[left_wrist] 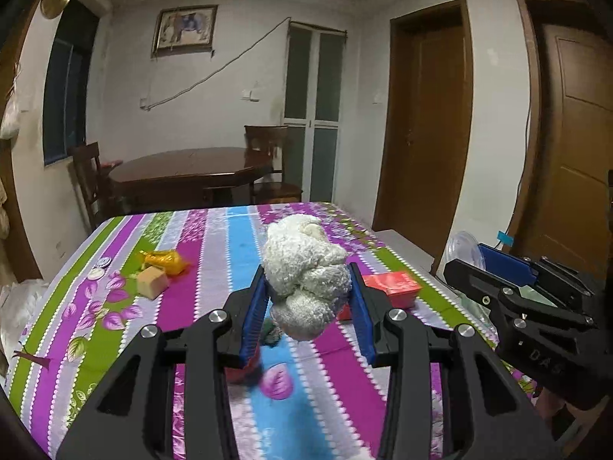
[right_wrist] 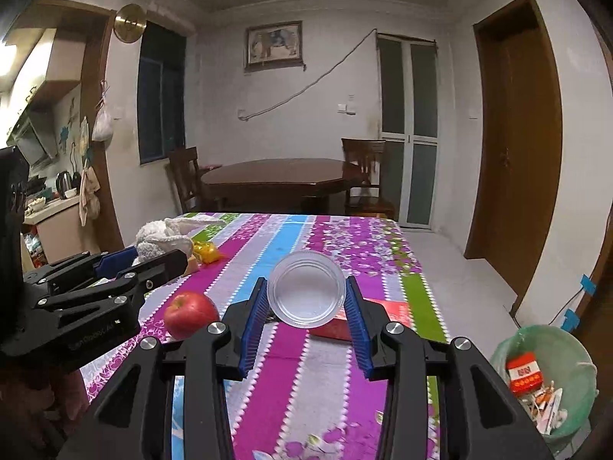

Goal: Collect trash
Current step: 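Carry the white cloth and plastic lid to the green bin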

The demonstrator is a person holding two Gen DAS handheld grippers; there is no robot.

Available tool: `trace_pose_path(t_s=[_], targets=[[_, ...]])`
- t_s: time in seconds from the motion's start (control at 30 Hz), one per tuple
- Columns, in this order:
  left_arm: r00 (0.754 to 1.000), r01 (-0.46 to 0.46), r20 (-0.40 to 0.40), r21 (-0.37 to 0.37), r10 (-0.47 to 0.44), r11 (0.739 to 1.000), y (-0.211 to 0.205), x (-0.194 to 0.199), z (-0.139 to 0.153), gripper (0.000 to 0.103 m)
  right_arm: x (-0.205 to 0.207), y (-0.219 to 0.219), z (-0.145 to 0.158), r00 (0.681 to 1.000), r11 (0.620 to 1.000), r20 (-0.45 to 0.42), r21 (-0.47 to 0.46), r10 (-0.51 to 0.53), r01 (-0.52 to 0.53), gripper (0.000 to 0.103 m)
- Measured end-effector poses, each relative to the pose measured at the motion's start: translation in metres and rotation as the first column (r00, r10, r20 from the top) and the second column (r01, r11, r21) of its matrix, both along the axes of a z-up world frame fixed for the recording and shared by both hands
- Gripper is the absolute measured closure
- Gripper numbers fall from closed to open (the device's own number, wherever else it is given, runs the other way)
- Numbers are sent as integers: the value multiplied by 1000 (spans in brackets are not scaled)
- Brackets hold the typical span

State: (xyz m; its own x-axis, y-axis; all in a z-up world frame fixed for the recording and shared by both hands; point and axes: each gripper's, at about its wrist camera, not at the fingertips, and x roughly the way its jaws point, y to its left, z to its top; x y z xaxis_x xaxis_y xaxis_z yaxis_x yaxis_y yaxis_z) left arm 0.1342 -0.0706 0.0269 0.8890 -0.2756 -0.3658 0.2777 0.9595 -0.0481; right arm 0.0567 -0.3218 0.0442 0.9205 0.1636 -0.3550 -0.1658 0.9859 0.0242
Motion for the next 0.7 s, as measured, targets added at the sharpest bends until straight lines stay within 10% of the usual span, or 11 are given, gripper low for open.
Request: trace_pose_path(t_s=[0.7], targets=[[968, 250, 14, 26, -251, 968, -148, 4, 6, 64, -60, -187, 22, 970, 970, -8, -15, -243, 243, 62]])
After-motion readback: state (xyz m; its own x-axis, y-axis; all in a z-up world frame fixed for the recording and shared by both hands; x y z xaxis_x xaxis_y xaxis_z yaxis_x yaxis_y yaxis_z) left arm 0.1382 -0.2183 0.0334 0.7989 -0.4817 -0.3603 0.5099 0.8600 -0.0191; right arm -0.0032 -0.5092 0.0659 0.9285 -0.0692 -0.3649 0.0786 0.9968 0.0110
